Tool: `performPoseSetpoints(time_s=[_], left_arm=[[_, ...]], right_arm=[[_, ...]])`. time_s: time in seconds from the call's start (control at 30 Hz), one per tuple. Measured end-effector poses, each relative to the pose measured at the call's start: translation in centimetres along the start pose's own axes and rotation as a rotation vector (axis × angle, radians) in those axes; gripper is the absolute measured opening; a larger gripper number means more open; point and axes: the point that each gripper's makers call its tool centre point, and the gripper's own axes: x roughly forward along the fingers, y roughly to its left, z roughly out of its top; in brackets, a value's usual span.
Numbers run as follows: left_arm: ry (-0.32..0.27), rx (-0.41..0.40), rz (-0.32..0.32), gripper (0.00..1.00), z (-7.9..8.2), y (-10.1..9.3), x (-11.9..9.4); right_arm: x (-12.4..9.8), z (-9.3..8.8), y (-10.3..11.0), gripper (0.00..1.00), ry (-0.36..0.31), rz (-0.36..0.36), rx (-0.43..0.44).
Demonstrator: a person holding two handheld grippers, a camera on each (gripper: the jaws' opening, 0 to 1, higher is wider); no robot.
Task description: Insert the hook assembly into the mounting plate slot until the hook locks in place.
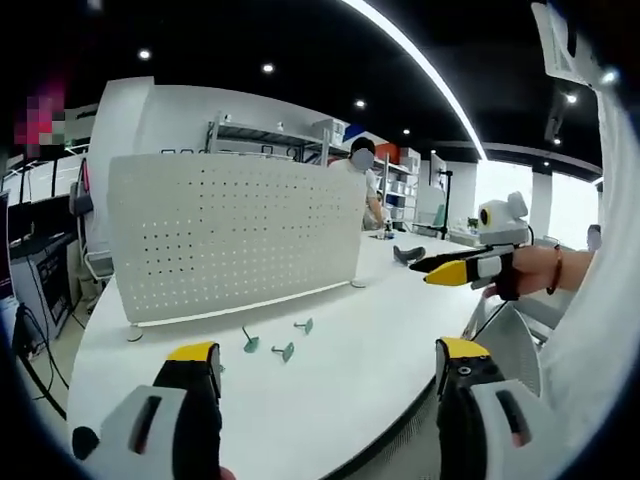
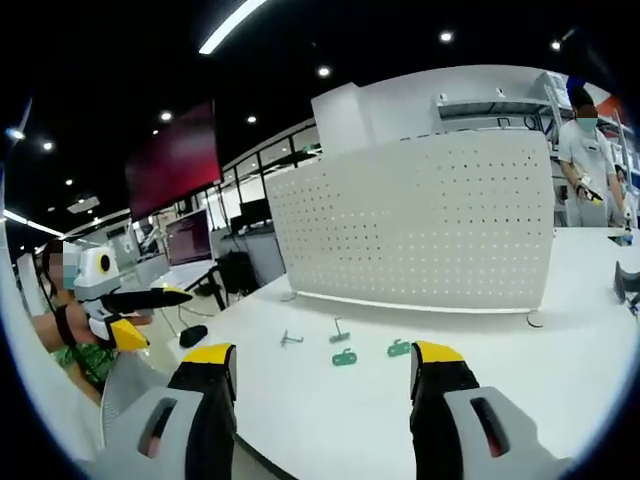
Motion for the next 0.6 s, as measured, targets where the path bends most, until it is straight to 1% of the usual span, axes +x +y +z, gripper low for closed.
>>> performPoseSetpoints(time_s=[0.03,0.07,0.2,0.4,0.53,0.6], left_arm=[[0.017,0.015,-0.003,0.91,-0.3,-0.1,0.3],[0.023,0.011,-0.004,0.91,-0.5,-0.2,0.5],[0.026,-0.002,-0.012,0.9,-0.8,-0.3,1.3],[0.054,0.007,-0.035,0.91,-0.9,-1.1,2.6],[0.053,0.009,-0.038,0.9,-0.8,-0.9,3.4],[0.064,0.013,-0.04,0.89,-0.9,-0.9,3.7]], right_arm=[[-0.1,-0.1,-0.1,0.72,0.003,0.0,0.0],[-0.1,-0.3,-0.3,0.72,0.01,-0.002,0.001],[-0.4,-0.4,-0.9,0.71,0.015,-0.003,0.004],[-0.5,-0.6,-1.4,0.7,0.022,0.006,0.003],[-0.3,-1.0,-1.7,0.7,0.031,0.015,-0.004],[-0.2,-1.1,-1.9,0.7,0.035,0.019,-0.004]])
